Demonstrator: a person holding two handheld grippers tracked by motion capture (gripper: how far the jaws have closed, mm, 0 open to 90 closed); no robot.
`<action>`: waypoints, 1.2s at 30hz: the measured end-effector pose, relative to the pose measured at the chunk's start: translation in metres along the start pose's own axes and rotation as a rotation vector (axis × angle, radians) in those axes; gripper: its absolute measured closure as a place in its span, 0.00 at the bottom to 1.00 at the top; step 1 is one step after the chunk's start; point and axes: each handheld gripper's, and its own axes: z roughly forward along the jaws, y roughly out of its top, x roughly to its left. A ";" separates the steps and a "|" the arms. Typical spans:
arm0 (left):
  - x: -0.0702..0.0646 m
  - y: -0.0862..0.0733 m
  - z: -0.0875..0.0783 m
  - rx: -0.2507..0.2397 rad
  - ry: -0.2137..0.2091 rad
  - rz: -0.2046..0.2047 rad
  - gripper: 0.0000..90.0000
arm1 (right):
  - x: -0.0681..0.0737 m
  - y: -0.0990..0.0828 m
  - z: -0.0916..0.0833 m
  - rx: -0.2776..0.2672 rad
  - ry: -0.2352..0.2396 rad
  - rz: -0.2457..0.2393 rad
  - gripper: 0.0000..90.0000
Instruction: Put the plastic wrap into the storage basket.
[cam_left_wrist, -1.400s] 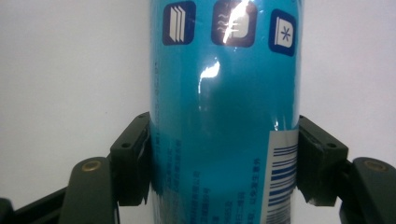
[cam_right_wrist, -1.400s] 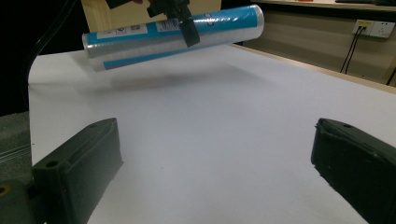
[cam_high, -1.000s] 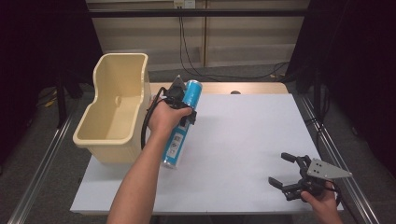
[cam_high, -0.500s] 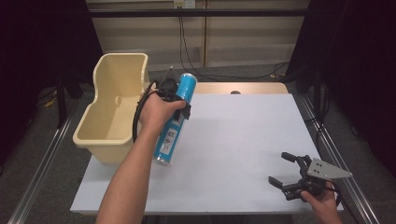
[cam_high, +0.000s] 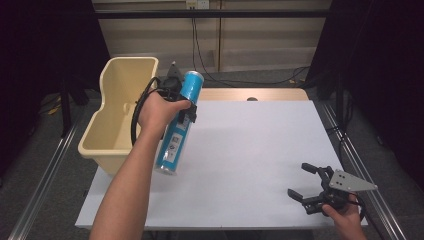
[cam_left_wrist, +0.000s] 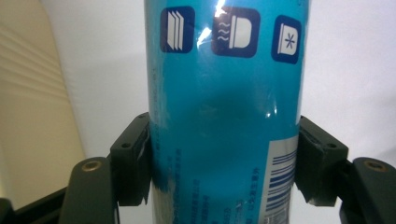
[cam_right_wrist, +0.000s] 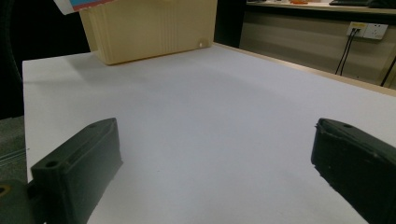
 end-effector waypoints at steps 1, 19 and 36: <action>0.001 0.000 -0.002 -0.002 0.002 -0.002 0.36 | 0.000 0.000 0.000 -0.001 -0.002 0.002 0.01; 0.023 -0.004 -0.036 0.001 0.025 -0.030 0.36 | 0.000 0.000 0.000 -0.002 -0.006 0.003 0.01; 0.053 -0.015 -0.060 0.017 0.049 -0.071 0.36 | 0.000 0.000 0.000 -0.002 -0.013 0.004 0.01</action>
